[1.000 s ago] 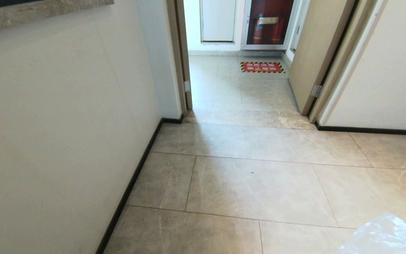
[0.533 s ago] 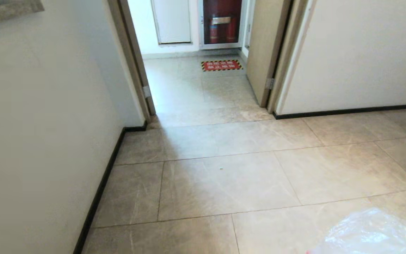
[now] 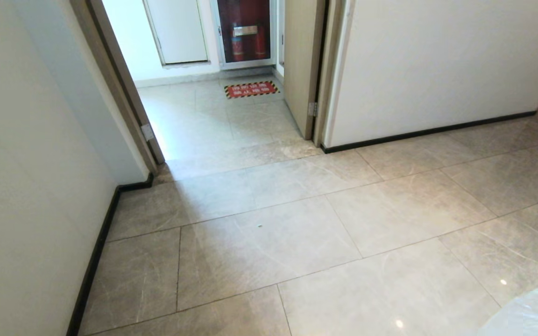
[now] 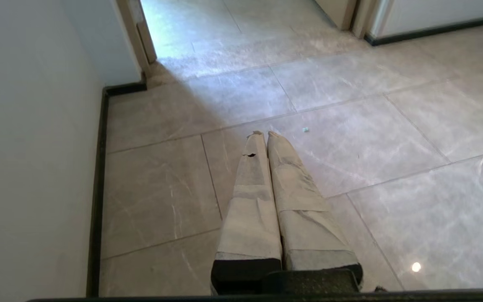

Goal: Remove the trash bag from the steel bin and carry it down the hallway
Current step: Put the trash bag at the door

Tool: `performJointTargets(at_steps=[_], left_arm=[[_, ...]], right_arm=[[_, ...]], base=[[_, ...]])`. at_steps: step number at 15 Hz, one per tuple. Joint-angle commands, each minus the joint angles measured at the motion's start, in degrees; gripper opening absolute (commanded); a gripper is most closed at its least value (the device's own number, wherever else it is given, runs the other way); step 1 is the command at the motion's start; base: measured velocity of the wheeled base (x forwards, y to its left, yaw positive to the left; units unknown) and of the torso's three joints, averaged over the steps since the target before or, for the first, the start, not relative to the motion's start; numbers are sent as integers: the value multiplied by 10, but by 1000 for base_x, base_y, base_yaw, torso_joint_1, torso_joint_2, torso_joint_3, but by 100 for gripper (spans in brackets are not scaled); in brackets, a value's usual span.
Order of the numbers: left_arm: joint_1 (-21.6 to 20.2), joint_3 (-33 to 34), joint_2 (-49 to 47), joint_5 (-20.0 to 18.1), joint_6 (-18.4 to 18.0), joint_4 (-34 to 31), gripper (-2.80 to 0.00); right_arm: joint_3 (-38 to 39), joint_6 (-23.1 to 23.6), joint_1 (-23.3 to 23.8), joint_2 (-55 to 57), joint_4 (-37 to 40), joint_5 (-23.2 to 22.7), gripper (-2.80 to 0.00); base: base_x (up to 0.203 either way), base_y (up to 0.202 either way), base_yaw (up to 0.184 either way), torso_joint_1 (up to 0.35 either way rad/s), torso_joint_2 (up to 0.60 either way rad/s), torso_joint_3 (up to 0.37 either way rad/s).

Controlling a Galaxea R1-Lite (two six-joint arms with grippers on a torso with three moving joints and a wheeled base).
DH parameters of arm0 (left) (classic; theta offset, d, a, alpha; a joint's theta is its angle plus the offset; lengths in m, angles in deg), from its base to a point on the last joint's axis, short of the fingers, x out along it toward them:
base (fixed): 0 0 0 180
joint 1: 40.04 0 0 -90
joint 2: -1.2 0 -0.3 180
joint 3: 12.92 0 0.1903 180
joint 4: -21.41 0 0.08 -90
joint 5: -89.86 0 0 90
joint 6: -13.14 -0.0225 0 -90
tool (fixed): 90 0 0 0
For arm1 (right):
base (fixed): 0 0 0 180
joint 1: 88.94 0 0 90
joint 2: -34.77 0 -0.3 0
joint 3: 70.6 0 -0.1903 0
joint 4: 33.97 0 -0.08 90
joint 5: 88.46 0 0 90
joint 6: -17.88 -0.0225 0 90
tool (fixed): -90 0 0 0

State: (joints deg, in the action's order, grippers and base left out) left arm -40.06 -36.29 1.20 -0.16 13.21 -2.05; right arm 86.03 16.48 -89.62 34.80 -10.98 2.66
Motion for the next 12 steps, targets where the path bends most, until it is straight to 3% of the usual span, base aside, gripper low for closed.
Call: performJointTargets(at_steps=[1, 12], left_arm=[[0, 0, 0, 0, 0, 0, -280], [0, 0, 0, 0, 0, 0, -280]], right_arm=[[1, 0, 1, 0, -1, 0, -280], [1, -6, 1, 1, -1, 0, -280]], base=[[0, 0, 0, 0, 0, 0], [0, -1, 5, 0, 0, 0]])
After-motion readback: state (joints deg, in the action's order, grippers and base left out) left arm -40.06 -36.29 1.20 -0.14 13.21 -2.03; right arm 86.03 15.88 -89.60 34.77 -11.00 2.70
